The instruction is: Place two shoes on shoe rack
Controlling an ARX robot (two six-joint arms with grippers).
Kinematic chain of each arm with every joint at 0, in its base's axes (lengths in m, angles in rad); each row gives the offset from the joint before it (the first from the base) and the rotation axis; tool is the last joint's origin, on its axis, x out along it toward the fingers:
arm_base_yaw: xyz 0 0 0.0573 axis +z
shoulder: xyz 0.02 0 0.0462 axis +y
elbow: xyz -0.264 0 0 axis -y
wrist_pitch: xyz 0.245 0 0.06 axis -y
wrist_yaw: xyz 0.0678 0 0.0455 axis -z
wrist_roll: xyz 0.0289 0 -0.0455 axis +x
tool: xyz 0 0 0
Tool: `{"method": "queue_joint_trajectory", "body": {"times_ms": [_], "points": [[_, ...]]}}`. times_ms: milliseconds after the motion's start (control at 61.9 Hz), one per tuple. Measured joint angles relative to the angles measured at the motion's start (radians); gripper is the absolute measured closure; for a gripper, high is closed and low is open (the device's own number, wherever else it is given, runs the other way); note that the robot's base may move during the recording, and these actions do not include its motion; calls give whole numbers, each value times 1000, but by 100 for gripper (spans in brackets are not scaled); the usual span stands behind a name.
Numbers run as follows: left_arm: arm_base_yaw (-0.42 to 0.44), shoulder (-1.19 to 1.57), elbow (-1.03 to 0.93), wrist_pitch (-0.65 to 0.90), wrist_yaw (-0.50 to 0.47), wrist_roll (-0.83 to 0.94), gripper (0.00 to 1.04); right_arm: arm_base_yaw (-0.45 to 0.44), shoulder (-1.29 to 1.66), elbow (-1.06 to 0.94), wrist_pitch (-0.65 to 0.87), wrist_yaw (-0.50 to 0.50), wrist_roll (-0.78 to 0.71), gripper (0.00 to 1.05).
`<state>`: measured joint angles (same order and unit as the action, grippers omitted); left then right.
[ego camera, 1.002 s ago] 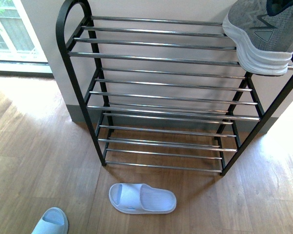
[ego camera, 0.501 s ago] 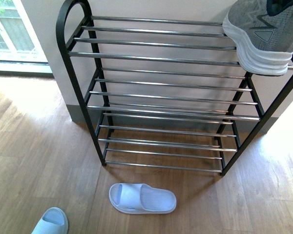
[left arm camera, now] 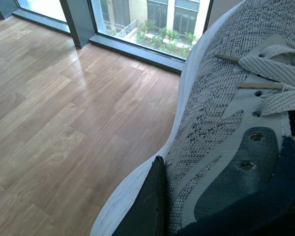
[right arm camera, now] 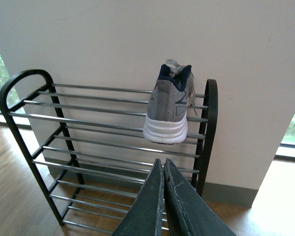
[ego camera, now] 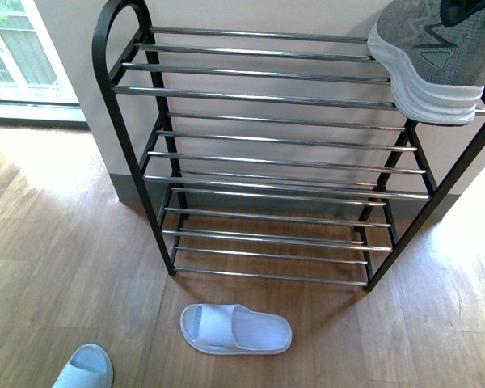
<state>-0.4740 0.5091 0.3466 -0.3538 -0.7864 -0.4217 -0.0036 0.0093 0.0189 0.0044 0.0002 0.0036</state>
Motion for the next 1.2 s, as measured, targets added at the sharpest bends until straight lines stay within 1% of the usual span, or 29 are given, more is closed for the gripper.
{"method": "queue_joint_trajectory", "body": {"times_ms": [323, 469, 501, 582, 614, 728, 760, 776, 808, 825, 857, 1196], "points": [[0, 0, 0, 0, 0, 0, 103, 0, -3, 0, -1, 0, -1, 103], [0, 0, 0, 0, 0, 0, 103, 0, -3, 0, -1, 0, -1, 79], [0, 0, 0, 0, 0, 0, 103, 0, -3, 0, -1, 0, -1, 72], [0, 0, 0, 0, 0, 0, 103, 0, -3, 0, -1, 0, -1, 59], [0, 0, 0, 0, 0, 0, 103, 0, -3, 0, -1, 0, -1, 53], [0, 0, 0, 0, 0, 0, 103, 0, -4, 0, -2, -3, -1, 35], [0, 0, 0, 0, -7, 0, 103, 0, -4, 0, -2, -4, -1, 28], [0, 0, 0, 0, -8, 0, 103, 0, -4, 0, -2, -4, -1, 26], [0, 0, 0, 0, -8, 0, 103, 0, -4, 0, -2, -3, -1, 19], [0, 0, 0, 0, -8, 0, 103, 0, -4, 0, -2, -3, -1, 14], [0, 0, 0, 0, -6, 0, 103, 0, -4, 0, -2, -3, -1, 8], [0, 0, 0, 0, 0, 0, 103, 0, -5, 0, -2, -2, -1, 9]]}}
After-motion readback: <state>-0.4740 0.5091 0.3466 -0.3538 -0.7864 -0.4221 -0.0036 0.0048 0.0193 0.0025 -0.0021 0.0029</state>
